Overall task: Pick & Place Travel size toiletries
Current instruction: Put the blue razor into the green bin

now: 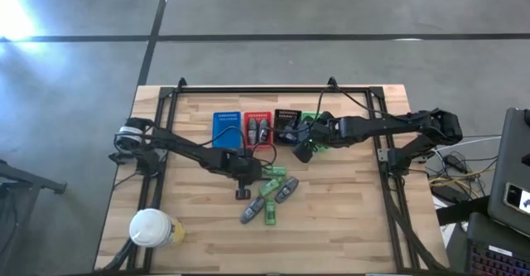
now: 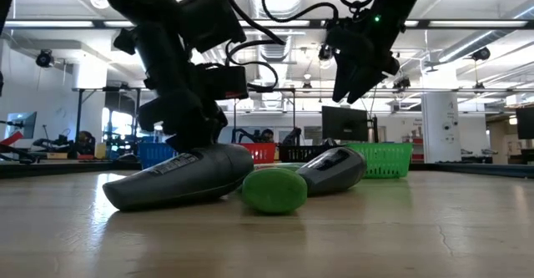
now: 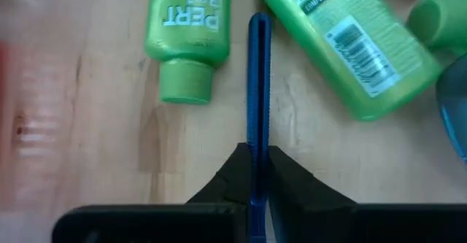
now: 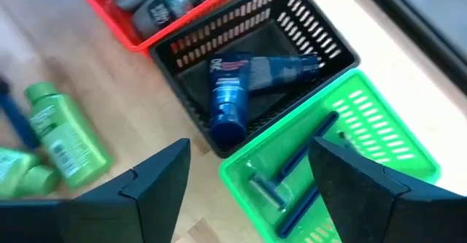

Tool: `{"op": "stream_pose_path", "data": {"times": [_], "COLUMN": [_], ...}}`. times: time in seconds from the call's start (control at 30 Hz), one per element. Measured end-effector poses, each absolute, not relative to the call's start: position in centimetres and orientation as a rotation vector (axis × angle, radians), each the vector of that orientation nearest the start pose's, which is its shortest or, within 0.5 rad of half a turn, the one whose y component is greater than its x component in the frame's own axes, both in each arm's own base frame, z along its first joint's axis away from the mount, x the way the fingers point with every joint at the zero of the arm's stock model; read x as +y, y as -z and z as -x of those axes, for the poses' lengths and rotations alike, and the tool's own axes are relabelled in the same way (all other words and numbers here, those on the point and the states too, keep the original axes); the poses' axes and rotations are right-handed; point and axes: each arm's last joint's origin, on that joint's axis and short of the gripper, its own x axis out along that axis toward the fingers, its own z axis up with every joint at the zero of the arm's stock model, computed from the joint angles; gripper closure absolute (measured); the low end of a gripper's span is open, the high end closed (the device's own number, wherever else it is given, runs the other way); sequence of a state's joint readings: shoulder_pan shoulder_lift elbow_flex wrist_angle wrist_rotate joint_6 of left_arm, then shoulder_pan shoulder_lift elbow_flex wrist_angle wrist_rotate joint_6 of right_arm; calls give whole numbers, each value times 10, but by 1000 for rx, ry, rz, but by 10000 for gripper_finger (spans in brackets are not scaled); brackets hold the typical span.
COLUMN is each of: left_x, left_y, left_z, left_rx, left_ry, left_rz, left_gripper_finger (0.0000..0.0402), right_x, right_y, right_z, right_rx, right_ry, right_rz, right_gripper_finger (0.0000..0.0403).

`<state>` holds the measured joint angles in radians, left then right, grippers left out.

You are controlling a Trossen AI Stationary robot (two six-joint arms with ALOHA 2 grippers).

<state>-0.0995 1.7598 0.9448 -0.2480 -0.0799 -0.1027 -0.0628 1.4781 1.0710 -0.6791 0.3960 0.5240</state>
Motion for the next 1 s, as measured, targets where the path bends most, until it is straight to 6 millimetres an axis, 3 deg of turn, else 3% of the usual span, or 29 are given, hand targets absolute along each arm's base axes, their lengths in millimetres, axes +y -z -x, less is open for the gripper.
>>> {"op": "stream_pose_path", "data": {"times": [0.17, 0.3, 0.6, 0.8, 1.0], "left_x": [-29, -28, -26, -27, -29], "left_y": [-153, -175, -230, -243, -254], "left_z": [-316, -306, -294, -295, -298], "left_rx": [1095, 1060, 814, 713, 669], "left_ry": [-57, -64, -79, -145, -253], "left_rz": [14, 42, 39, -13, -154], "left_gripper_finger": [379, 379, 380, 380, 379], "right_x": [-26, -22, -15, -30, -38], "right_y": [-246, -251, -262, -261, -259], "right_z": [-285, -284, -303, -311, -316], "right_rx": [945, 950, 811, 761, 719], "right_ry": [581, 457, 192, 221, 239], "right_rz": [-350, -439, -753, -1105, -1169], "right_gripper_finger": [150, 164, 158, 138, 123]}}
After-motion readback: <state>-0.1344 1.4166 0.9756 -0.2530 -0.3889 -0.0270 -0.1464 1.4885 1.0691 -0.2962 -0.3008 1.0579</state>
